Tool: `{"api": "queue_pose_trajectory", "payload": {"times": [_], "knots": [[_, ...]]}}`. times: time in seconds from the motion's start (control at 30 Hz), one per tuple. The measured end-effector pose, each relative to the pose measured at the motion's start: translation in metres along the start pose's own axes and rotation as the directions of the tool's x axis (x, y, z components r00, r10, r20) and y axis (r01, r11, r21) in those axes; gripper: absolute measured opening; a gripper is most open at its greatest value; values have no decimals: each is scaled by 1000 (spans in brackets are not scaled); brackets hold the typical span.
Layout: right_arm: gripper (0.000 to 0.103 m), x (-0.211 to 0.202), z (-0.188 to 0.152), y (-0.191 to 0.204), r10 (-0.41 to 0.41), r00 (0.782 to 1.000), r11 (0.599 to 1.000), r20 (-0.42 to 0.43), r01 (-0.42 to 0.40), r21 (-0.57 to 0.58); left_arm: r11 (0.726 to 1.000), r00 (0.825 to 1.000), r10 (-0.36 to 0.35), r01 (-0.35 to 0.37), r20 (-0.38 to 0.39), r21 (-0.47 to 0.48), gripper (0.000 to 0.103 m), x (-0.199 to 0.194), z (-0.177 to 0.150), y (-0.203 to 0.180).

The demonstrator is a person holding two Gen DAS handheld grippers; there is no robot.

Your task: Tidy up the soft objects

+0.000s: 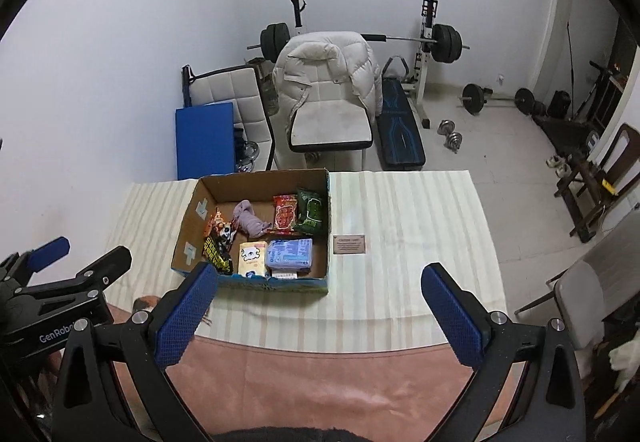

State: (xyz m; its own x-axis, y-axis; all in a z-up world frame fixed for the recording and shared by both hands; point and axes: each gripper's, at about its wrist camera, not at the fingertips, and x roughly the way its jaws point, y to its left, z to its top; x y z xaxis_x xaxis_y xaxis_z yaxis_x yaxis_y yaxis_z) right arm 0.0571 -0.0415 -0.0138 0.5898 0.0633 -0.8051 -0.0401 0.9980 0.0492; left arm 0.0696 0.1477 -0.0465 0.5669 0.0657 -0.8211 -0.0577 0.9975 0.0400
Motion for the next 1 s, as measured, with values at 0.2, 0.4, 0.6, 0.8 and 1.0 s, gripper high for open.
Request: {"api": "queue_pose_trajectory", "payload": {"times": [0.2,0.4,0.6,0.8,1.0], "knots": [[103,-15,0,-3,5,1000,1000,12,-4,-6,1000,999,17,-17,33,-10,102,-15,-3,0],[103,-17,0,-5,4,1000,1000,12,-4,-8,1000,999,21,-21,38,-15,102,-19,-6,-1],[103,-21,-3,-7,4,1000,1000,7,-4,-5,1000,1000,9,-9,18,-7,102,-17,-9,-3],[103,-21,-3,-7,-2,1000,1000,8,2,-8,1000,1000,9,-9,25,0,102,-17,-8,-4],[103,-21,0,-8,-12,1000,1000,10,12,-1,1000,999,12,-12,33,1,102,-16,-6,-3]]}}
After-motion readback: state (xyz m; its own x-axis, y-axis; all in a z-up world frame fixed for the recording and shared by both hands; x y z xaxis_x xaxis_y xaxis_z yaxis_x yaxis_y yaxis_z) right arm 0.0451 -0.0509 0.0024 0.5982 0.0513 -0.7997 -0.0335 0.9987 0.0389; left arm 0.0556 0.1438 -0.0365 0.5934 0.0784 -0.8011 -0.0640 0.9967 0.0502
